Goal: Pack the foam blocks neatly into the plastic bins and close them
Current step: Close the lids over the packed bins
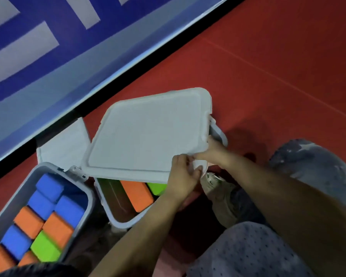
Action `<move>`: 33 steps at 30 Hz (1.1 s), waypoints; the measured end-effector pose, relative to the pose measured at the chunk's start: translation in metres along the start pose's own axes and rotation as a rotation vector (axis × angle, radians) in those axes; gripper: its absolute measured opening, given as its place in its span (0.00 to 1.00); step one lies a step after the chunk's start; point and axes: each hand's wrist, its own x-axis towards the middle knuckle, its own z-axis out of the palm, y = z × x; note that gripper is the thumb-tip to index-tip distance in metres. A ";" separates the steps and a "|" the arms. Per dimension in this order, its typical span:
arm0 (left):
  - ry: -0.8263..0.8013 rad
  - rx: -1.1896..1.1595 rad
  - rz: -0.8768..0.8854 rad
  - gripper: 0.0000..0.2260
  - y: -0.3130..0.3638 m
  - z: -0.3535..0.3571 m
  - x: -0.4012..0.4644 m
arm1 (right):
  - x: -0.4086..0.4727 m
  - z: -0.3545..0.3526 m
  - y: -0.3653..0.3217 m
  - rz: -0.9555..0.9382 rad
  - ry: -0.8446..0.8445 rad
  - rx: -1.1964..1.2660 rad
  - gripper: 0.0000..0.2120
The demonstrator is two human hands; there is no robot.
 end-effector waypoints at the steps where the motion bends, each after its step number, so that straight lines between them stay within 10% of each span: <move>1: -0.027 0.034 -0.001 0.17 -0.015 -0.005 -0.001 | 0.014 0.002 0.016 0.000 -0.015 -0.108 0.49; 5: -0.182 0.443 0.001 0.36 -0.081 -0.039 0.001 | 0.024 -0.006 0.017 0.013 -0.026 -0.156 0.49; 13: -0.154 1.035 -0.001 0.30 -0.150 -0.101 0.019 | 0.050 -0.014 -0.006 0.001 0.022 -0.291 0.47; 33: -0.080 1.050 0.470 0.21 -0.171 -0.147 0.045 | 0.088 -0.019 -0.019 -0.142 0.180 -0.130 0.33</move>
